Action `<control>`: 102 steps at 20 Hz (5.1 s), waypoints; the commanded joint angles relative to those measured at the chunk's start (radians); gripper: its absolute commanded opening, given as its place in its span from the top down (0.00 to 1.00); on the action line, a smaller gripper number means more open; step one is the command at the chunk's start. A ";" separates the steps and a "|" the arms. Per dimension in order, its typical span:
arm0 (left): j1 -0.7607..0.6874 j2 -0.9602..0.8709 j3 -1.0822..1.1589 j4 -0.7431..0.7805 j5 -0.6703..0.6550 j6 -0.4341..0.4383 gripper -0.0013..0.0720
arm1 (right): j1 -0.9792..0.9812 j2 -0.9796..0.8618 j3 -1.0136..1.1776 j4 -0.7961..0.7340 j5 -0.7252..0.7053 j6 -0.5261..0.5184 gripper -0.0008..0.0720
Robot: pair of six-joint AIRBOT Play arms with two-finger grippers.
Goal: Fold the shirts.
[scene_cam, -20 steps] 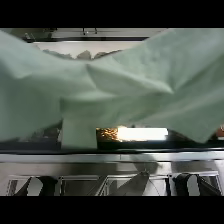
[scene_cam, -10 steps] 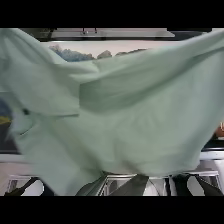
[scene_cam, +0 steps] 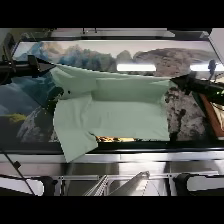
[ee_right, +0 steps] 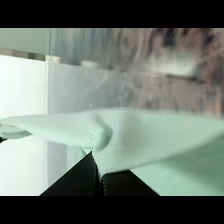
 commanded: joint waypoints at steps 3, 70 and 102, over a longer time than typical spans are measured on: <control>-0.022 -0.221 0.217 0.283 -0.003 -0.111 0.97 | 0.004 -0.271 0.223 0.022 0.044 0.005 0.97; 0.061 0.361 -0.751 0.693 -0.074 -0.336 0.59 | 0.007 0.332 -0.387 -0.869 0.064 0.419 0.33; -0.017 0.519 -0.997 0.583 0.240 -0.278 0.79 | 0.076 0.181 -0.460 -0.527 -0.035 0.113 0.61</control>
